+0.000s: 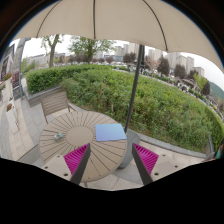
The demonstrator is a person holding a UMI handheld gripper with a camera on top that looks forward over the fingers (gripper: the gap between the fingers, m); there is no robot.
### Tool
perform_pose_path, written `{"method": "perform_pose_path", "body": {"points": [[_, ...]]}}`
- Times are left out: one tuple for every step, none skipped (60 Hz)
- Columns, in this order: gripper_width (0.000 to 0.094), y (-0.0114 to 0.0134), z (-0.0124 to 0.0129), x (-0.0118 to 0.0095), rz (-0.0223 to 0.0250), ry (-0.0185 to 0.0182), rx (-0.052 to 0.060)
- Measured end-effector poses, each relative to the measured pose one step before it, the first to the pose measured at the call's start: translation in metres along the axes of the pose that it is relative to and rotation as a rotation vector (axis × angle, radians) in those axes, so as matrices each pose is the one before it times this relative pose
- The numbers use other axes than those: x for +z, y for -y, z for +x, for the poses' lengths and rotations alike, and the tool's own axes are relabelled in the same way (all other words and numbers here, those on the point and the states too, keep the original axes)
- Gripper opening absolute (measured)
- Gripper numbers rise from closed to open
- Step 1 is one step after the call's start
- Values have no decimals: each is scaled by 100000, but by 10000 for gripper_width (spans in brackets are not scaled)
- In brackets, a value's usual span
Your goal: Arrange mouse
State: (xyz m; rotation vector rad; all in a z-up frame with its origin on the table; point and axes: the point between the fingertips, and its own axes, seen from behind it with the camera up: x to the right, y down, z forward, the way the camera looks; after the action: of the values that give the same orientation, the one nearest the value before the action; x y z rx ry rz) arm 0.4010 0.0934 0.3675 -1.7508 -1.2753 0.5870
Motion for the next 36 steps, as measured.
{"method": "perform_pose_path", "body": {"points": [[856,-63,-96,31,-222,405,253],[856,-97,-144,41,-324,526,358],[855,-122,-172,53,-365,593,364],[857,-125,-173,68,-330,546,321],[855,-112,-189,87,-241,474,302],[854,-384,-708,275,-13,182,80],[853,-150,-226,137,-261,378,160],[855,-117,-227,185,-289,314,-9],[855,-179,-229,181,-318,281,-59],[854,143,336,-37,-421,402,-60],[855,-158,-310,184,-292,384,-121],[854,-502,-920,117,-148,307,-187],[855,-93,-273,223,-282,561,-60],[855,-102,-213,249,-276,592,-17],[855,-107,-319,227,-198,649,48],[855,-112,-317,181,-212,677,46],[855,-135,-375,190,-189,716,11],[855,-145,-385,171,-219,690,-44],[855,-386,-1044,-286,-163,284,-91],[855,-89,-269,244,-291,615,-77],[855,-78,-238,265,-238,575,-94],[855,-30,-275,251,-212,527,-63],[853,-59,-283,224,-154,561,-51],[854,-41,-297,228,-188,544,-84],[854,-436,-987,-251,-115,255,-99],[855,-243,-440,180,-206,511,-78],[854,-157,-318,175,-329,571,-57],[851,-191,-317,201,-394,587,-50],[853,32,-268,287,-444,599,22],[854,-169,-393,197,-281,653,127],[854,-186,-618,17,-96,529,3],[855,-191,-391,174,-201,636,47],[854,-168,-396,170,-229,585,-32],[853,-210,-375,199,-255,536,-22],[853,-191,-435,168,-278,541,-45],[853,167,-207,341,-477,690,-42]]}}
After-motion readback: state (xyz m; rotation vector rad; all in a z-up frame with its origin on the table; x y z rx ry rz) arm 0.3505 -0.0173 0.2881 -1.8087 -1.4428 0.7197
